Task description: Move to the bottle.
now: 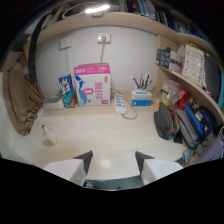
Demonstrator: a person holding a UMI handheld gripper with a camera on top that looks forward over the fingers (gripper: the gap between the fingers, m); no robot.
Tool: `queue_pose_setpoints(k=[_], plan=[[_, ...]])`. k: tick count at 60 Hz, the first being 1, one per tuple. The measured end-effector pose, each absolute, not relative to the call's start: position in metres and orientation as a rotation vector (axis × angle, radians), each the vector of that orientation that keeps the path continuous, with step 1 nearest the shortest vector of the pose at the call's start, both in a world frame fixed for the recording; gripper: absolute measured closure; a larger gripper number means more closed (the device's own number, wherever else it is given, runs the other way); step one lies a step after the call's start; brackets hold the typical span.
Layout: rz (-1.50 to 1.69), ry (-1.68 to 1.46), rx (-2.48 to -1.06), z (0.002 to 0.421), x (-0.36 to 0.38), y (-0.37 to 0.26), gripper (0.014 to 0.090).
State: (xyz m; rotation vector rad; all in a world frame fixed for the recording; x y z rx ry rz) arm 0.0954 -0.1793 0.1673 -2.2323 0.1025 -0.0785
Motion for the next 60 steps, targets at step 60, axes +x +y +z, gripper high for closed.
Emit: queue_pose_setpoints(k=[60], plan=[[0.094, -0.117, -2.255, 0.099, -0.120, -0.193, 0.0180]])
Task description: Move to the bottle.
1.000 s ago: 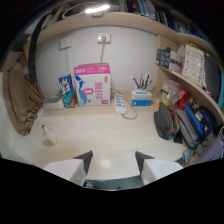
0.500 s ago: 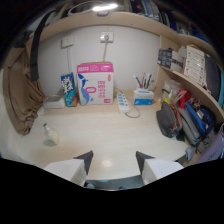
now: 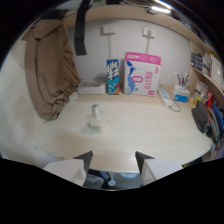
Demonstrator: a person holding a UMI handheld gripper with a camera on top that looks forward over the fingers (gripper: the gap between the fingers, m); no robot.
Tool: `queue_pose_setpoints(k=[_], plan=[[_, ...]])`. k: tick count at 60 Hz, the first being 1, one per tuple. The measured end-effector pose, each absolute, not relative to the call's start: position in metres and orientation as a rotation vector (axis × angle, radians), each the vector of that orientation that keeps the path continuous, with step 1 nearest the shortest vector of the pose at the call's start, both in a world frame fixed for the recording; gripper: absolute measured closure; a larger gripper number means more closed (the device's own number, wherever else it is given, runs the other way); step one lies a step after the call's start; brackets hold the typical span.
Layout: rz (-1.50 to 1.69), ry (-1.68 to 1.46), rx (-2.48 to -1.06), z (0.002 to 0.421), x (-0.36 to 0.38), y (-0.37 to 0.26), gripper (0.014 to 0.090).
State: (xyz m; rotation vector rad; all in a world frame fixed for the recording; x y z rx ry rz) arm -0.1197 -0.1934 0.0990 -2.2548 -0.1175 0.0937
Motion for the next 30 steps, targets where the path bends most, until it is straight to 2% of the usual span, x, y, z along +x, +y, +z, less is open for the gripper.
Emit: queue_pose_setpoints(k=[11, 30], plan=[[0.115, -0.183, -2.251, 0.084, -0.163, -0.181, 0.0181], [0.084, -0.176, -2.232, 0.063, -0.186, -0.130, 0.0178]])
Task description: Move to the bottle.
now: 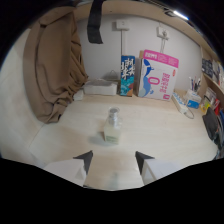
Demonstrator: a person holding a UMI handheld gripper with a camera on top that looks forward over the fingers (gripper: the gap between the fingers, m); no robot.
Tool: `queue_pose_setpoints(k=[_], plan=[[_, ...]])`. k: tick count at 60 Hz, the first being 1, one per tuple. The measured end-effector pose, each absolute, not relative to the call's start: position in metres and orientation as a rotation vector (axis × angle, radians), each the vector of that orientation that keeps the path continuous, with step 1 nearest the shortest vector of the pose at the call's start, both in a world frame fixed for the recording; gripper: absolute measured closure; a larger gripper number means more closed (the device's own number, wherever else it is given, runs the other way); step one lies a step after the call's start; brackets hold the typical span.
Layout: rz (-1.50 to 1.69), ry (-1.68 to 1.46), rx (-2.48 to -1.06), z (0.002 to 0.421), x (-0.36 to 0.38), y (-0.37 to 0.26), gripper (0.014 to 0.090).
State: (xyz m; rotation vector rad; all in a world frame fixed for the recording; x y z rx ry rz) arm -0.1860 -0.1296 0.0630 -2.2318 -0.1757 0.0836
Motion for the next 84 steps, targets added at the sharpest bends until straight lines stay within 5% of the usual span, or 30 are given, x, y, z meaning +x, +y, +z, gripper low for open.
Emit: queue_pose_setpoints(k=[23, 84], plan=[[0.010, -0.114, -2.243, 0.034, -0.185, -0.062, 0.0179], [0.027, -0.086, -2.251, 0.038, -0.192, -0.061, 0.0176]])
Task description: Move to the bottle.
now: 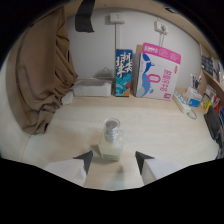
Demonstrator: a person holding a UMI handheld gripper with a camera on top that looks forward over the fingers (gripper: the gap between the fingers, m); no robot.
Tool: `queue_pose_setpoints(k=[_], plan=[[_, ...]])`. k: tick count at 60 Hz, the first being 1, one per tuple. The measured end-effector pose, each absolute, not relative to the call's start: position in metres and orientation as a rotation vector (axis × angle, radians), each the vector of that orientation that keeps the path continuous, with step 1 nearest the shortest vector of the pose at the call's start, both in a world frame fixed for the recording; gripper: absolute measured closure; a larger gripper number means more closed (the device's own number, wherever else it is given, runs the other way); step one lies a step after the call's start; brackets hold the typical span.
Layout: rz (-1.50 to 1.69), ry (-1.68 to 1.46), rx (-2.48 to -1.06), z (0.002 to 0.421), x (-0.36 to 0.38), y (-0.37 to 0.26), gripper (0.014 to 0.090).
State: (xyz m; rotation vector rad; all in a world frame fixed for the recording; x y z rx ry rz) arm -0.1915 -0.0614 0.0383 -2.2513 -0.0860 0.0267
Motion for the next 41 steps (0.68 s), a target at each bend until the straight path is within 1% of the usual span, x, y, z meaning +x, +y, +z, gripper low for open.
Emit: queue_pose_setpoints(k=[41], plan=[[0.028, -0.083, -2.248, 0.0430, -0.1918, -0.0683, 0.0182]])
